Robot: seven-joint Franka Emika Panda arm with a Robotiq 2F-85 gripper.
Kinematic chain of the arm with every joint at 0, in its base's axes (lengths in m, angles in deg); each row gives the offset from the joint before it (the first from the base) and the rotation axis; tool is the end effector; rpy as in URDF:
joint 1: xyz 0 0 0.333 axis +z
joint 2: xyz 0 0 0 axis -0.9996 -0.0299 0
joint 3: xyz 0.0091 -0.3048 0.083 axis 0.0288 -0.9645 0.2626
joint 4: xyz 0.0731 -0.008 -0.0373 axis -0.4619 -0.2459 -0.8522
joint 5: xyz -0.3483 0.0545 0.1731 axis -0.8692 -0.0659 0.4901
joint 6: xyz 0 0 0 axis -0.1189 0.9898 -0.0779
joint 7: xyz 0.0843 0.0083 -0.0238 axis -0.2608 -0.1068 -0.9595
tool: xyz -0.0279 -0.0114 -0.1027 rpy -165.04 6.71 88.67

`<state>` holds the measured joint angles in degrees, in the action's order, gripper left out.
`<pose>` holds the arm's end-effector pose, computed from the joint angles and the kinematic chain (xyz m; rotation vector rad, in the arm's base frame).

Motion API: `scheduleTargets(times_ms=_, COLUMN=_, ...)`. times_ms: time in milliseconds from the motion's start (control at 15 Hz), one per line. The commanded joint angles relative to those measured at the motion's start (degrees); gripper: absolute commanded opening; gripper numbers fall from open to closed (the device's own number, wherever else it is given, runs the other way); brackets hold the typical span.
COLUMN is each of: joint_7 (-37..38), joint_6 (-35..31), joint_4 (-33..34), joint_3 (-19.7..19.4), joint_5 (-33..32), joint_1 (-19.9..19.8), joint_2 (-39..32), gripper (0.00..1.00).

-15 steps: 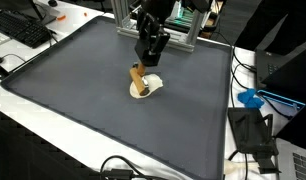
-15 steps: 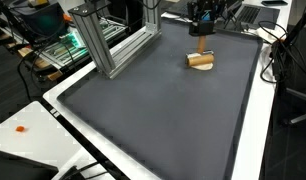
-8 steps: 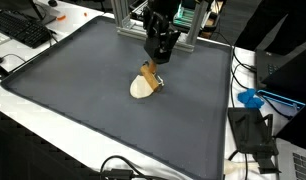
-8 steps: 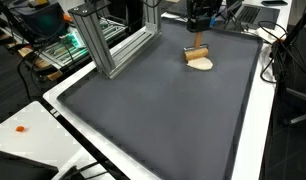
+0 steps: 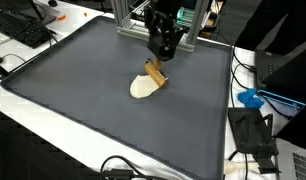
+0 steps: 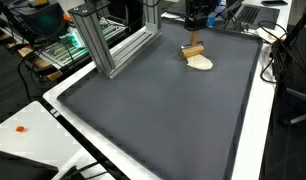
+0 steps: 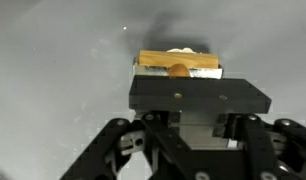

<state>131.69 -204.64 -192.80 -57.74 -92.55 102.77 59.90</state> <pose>0.5762 0.1889 0.3455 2.9809 -0.6786 0.1217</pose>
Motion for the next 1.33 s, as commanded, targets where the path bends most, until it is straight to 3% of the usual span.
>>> scheduleTargets(times_ms=0, joint_7=-4.5, joint_6=3.5, joint_4=-1.0, joint_3=0.6, joint_5=2.3, joint_1=-1.4, joint_2=3.5, gripper=0.34)
scheduleTargets(times_ms=800, joint_7=-28.8, joint_6=8.8, joint_4=-4.0, joint_3=2.0, joint_5=11.4, joint_1=-3.8, joint_2=17.3, gripper=0.34)
scheduleTargets(times_ms=1267, joint_7=-37.4, joint_6=11.5, joint_4=-11.9, joint_3=2.6, joint_5=13.8, joint_1=-3.8, joint_2=28.4, gripper=0.34)
